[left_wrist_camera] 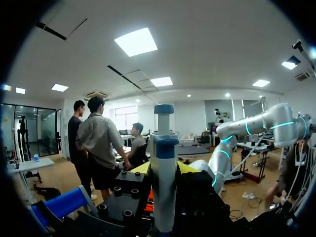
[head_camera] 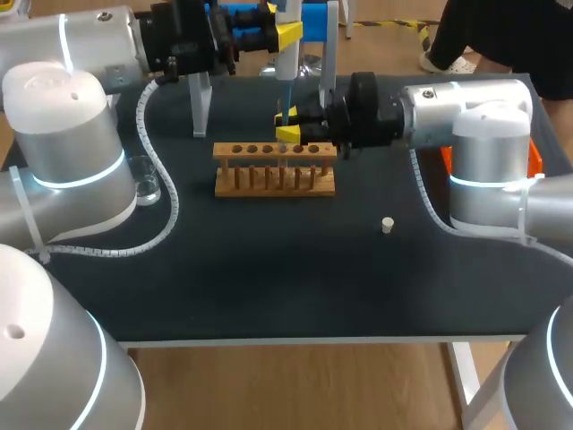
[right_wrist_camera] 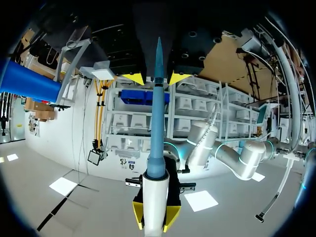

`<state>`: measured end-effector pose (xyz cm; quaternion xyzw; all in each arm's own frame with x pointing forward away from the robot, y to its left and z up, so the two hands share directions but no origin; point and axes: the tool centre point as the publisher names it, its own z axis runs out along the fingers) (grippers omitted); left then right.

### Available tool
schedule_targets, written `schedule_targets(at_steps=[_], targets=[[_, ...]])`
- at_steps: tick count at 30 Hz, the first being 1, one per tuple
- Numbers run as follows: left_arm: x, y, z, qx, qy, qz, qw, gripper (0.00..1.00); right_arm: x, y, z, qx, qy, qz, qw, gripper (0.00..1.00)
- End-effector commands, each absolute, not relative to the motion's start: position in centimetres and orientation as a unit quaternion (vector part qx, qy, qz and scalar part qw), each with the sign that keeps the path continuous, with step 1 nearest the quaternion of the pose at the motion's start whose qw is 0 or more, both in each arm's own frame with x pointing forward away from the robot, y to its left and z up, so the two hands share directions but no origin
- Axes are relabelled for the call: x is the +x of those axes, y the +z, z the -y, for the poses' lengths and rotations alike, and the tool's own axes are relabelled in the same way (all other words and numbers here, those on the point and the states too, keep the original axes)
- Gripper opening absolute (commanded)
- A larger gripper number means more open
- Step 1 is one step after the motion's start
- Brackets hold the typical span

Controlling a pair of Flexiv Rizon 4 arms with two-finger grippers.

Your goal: Invert the test tube, pick up the pipette, mount the tip to pipette, aspirate from beaker and dispense into the tube, eject the tip, return the pipette, and cap with the stopper.

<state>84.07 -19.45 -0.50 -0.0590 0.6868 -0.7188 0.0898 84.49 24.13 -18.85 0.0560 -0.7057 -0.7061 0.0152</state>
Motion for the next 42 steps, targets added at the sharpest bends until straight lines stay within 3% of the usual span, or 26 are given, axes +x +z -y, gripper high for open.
schedule_targets(at_steps=[1,27,42], targets=[[84.0,-0.6,19.4,-0.058,-0.721,-0.685,0.091,0.0,83.7,-19.2,-22.9,0.059,-0.696,0.715,0.014,1.0],[84.0,-0.6,19.4,-0.058,-0.721,-0.685,0.091,0.0,80.6,-24.4,-7.7,0.013,-0.637,0.77,-0.023,1.0],[84.0,-0.6,19.4,-0.058,-0.721,-0.685,0.091,0.0,80.6,-24.4,-7.7,0.013,-0.637,0.77,-0.023,1.0]])
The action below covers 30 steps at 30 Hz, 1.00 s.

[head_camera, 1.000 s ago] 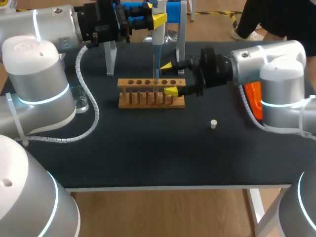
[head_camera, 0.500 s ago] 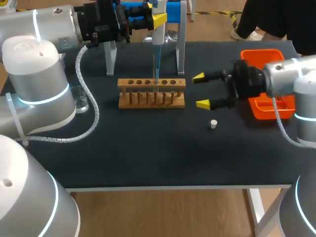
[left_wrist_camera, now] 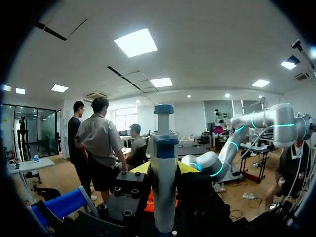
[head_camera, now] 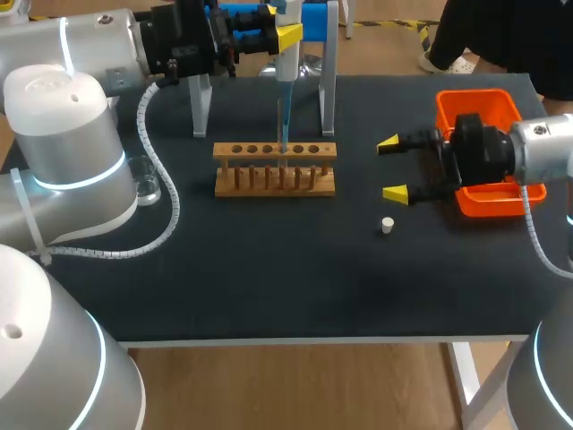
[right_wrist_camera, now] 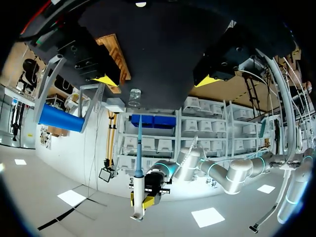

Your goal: Invert the test tube, pick up the pipette, mount the tip to pipette, aspirate from beaker and dispense into the tube, eject the tip, return the pipette, and cap with the stopper.

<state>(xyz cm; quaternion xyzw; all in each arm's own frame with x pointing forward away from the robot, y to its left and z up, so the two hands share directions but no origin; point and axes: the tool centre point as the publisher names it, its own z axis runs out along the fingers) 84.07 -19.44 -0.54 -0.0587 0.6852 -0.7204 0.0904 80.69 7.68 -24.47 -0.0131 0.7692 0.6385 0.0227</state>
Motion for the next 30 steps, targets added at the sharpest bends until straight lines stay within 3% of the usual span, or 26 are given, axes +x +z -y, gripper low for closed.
schedule_targets(at_steps=[1,14,30], targets=[[84.0,-0.6,19.4,-0.058,-0.721,-0.685,0.091,0.0,80.6,-24.4,-7.7,-0.013,0.637,-0.77,0.023,1.0],[84.2,-0.8,18.7,-0.051,-0.723,-0.682,0.099,0.0,80.6,-24.4,-7.7,-0.013,0.637,-0.77,0.023,1.0],[86.1,-2.6,9.2,-0.053,-0.715,-0.683,0.138,0.0,80.6,-24.4,-7.7,-0.013,0.637,-0.77,0.023,1.0]])
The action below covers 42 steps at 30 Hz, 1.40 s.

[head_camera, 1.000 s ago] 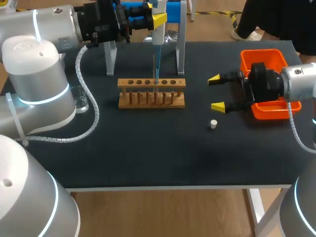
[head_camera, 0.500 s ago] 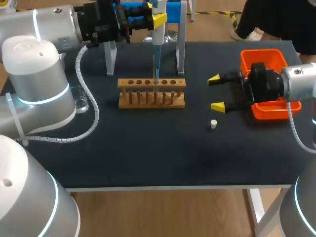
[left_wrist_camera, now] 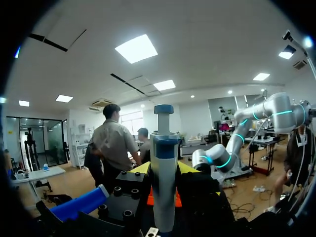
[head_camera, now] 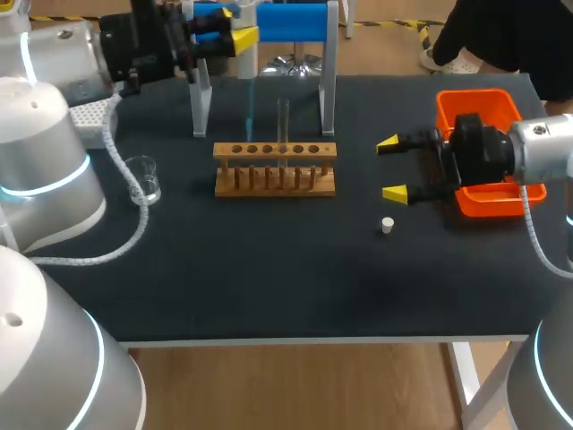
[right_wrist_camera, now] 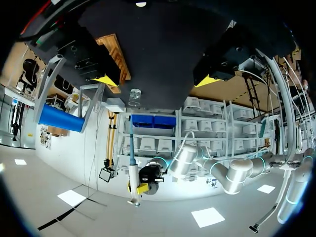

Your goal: Invert the test tube, pick up the pipette, mount the tip to pipette, aspirate from beaker and dispense into the tube, eject the tip, return the pipette, and cap with the stopper.

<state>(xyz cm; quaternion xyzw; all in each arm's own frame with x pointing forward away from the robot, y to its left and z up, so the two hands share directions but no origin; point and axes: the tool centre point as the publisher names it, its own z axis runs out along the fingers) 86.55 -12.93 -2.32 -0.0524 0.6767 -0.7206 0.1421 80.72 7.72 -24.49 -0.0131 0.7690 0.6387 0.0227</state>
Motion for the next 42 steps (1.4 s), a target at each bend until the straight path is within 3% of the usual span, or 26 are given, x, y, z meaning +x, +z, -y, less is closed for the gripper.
schedule_targets(at_steps=[1,19,42], targets=[[86.2,-2.7,8.6,-0.055,-0.712,-0.686,0.138,0.0,80.6,-24.4,-7.7,-0.013,0.637,-0.77,0.023,1.0],[89.7,-5.5,1.3,-0.076,-0.698,-0.693,0.165,0.0,80.6,-24.4,-7.7,-0.013,0.637,-0.77,0.023,1.0],[92.7,-7.9,-3.5,-0.097,-0.693,-0.691,0.182,0.0,80.6,-24.4,-7.7,-0.013,0.637,-0.77,0.023,1.0]])
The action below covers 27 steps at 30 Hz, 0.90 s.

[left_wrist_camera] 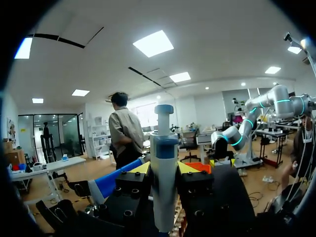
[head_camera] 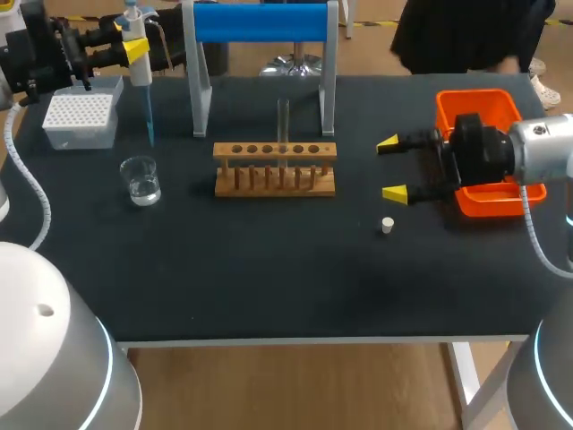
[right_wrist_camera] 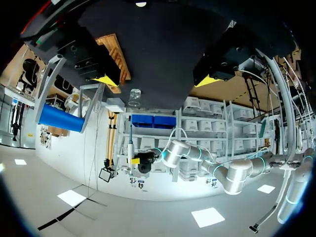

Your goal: Invert the test tube, pick up the pipette, mount the tip to pipette, aspirate from beaker and dispense into the tube, eject the tip, return the pipette, and cap with the stopper.

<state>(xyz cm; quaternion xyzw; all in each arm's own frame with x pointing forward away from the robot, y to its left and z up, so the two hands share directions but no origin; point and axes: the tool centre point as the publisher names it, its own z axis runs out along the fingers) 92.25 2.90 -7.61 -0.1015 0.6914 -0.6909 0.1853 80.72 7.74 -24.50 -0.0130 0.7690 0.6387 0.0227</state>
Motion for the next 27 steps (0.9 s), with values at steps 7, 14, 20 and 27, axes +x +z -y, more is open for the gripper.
schedule_targets(at_steps=[7,14,20,27], targets=[[92.9,-8.7,-4.8,-0.108,-0.696,-0.686,0.184,0.0,80.6,-24.4,-7.7,-0.013,0.637,-0.77,0.023,1.0],[92.6,-9.2,-5.8,-0.12,-0.699,-0.679,0.191,0.0,80.6,-24.4,-7.7,-0.013,0.637,-0.77,0.023,1.0],[92.6,-9.5,-6.5,-0.127,-0.697,-0.679,0.193,0.0,80.6,-24.4,-7.7,-0.013,0.637,-0.77,0.023,1.0],[92.6,-9.7,-6.9,-0.132,-0.697,-0.678,0.195,0.0,80.6,-24.4,-7.7,-0.013,0.637,-0.77,0.023,1.0]])
